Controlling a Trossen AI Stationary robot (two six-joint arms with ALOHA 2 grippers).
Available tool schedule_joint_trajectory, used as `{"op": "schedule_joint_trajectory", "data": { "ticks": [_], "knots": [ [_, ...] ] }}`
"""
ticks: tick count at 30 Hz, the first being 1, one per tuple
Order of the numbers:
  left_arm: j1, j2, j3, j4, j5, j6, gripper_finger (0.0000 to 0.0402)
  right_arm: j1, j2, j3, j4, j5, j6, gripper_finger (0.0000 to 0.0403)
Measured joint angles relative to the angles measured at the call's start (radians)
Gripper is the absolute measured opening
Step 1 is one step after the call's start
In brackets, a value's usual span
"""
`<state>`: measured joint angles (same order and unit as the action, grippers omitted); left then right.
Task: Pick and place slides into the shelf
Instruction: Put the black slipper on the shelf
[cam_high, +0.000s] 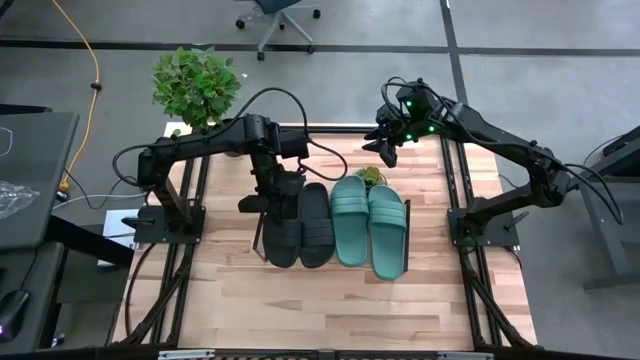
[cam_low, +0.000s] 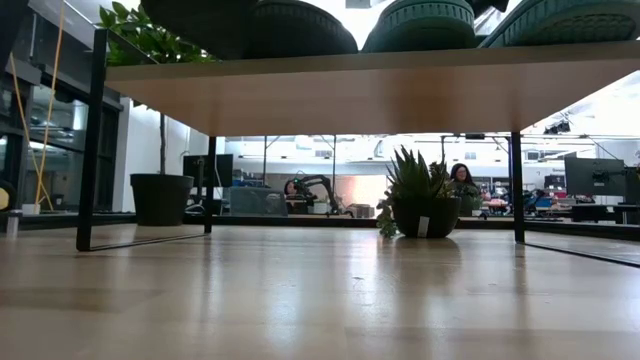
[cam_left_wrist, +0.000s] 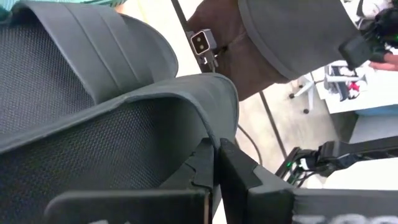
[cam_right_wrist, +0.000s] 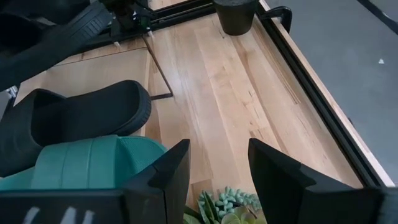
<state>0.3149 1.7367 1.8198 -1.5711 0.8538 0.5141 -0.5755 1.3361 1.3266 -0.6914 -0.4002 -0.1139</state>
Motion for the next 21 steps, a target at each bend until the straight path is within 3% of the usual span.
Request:
{"op": "schedule_joint_trajectory", "data": {
  "ticks": [21],
  "knots": [
    [0.0,0.004,-0.116,0.049,0.011,-0.007,0.0,0.0,0.0,0.0,0.017,0.004,0.0,0.0154]
  ]
}}
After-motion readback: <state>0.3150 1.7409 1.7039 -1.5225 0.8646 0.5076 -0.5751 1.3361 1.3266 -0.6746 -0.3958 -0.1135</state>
